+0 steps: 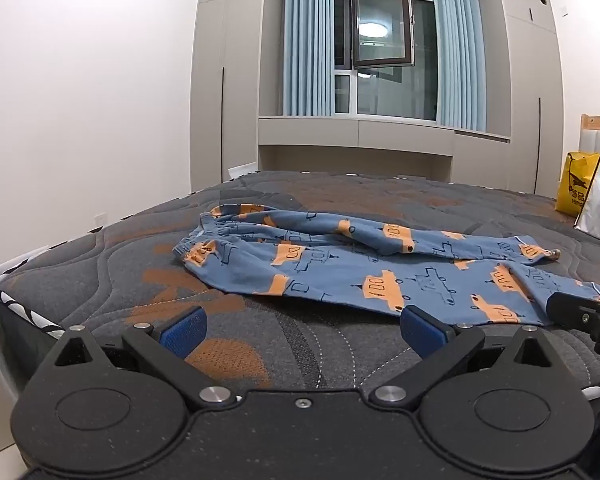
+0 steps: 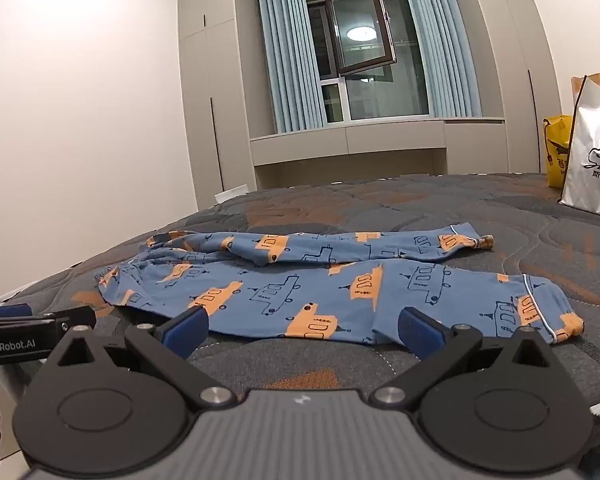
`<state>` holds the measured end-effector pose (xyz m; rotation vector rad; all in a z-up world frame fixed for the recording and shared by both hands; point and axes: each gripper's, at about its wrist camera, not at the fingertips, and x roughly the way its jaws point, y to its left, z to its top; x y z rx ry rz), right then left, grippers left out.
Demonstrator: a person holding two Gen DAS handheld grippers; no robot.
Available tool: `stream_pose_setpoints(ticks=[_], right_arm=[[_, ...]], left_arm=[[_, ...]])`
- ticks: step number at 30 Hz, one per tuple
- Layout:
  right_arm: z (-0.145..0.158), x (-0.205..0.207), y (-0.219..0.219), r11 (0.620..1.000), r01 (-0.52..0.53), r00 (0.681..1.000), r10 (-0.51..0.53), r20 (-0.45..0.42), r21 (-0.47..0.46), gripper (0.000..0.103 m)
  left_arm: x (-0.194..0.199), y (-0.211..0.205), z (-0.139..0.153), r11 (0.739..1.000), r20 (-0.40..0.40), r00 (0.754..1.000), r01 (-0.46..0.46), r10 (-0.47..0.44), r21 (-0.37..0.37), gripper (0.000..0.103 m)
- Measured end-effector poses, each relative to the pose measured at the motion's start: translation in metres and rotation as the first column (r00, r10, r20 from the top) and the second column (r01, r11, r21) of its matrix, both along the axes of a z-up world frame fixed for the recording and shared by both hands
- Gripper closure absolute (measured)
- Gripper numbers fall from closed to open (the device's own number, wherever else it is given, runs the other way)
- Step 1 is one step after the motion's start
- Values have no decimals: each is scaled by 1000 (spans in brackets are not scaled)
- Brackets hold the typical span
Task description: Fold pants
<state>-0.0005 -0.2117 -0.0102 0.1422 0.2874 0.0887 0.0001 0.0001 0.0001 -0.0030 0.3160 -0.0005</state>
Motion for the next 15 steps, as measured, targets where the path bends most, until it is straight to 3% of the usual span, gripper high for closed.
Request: stream_pose_setpoints(ticks=[15], right_arm=[[1, 1, 1, 1000, 12, 999, -12, -46, -9, 0]], left_arm=[[6, 6, -4, 1000, -29, 1000, 8, -8, -8, 0]])
